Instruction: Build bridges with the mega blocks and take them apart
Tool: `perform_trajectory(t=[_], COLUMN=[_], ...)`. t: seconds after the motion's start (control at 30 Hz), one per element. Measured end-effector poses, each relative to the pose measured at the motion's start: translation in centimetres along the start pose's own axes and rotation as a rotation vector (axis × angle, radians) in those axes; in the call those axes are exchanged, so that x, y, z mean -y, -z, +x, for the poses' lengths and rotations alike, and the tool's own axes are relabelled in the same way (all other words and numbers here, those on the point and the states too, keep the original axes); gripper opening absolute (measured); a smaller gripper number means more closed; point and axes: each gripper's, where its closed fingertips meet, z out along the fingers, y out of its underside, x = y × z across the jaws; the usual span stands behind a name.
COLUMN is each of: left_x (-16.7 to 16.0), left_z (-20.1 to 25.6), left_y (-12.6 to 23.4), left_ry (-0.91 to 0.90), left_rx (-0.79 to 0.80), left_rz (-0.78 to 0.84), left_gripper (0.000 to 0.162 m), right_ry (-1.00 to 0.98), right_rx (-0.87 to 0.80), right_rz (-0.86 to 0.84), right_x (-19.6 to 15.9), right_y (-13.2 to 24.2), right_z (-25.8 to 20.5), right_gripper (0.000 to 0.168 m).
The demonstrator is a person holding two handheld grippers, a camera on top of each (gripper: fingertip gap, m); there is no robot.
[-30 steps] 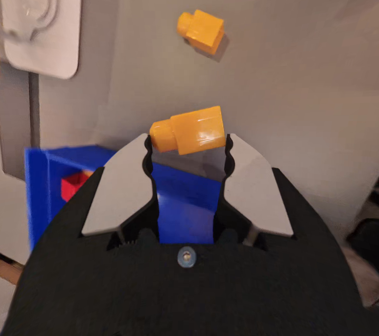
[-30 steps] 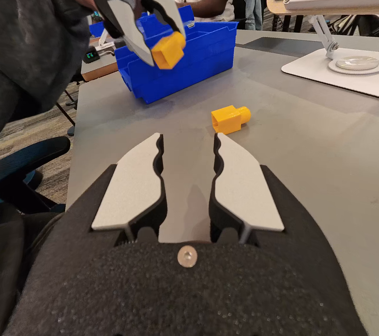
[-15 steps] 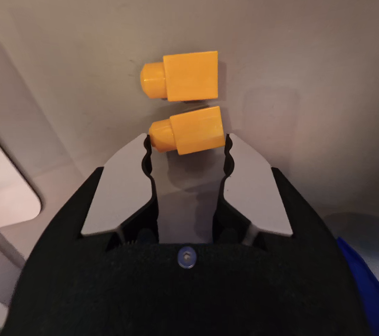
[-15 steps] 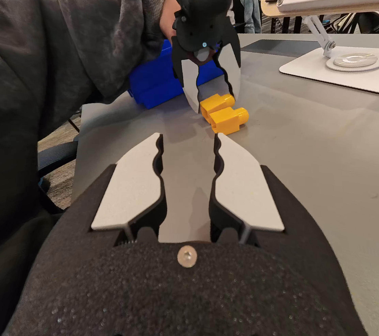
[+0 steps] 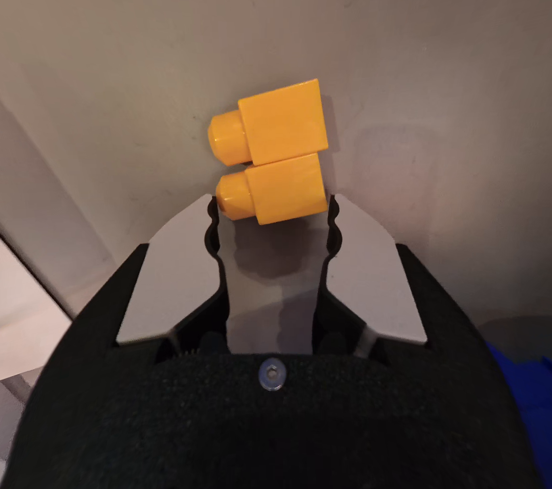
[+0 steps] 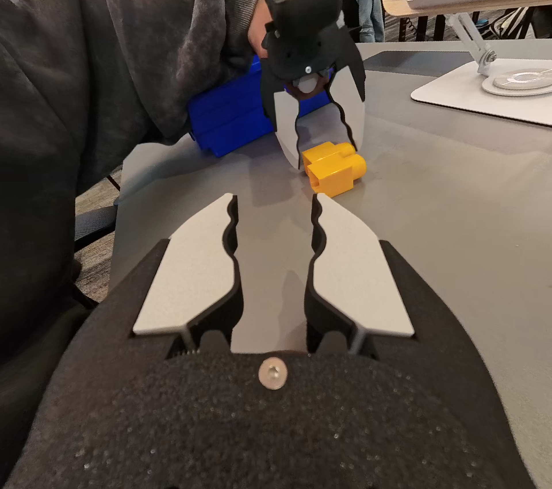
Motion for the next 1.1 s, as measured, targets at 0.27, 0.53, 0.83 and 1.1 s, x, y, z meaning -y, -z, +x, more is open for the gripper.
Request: perform_trajectory(t=[0.27,0.53,0.83,1.1], left_x=[-1.3,-3.6,-12.0,-16.2], left_z=[1.6,2.8,13.8,15.4], left_y=[4.7,19.0,15.6,13.2], left_ry=[0.071,0.490,1.043,1.214], left_rx=[0.082,0.559,0.833,0.831], left_rz=[-0.041,0.249,0.323,0.146], left_gripper=[0.080,0.087,0.075,0.071], right_ry=[-0.007,-0.016,-0.021,-0.023], right_rx=[0.004,0.002,-0.003,-0.009], right_rz=[-0.001,0.004,-0.003,-0.035], right_x=[0.0,0.0,0.0,-0.4], right_y=[0.0,0.1,0.0,-0.4], right_z=[0.0,0.1,0.2,0.3], right_gripper=[0.047,0.046,0.045,0.043])
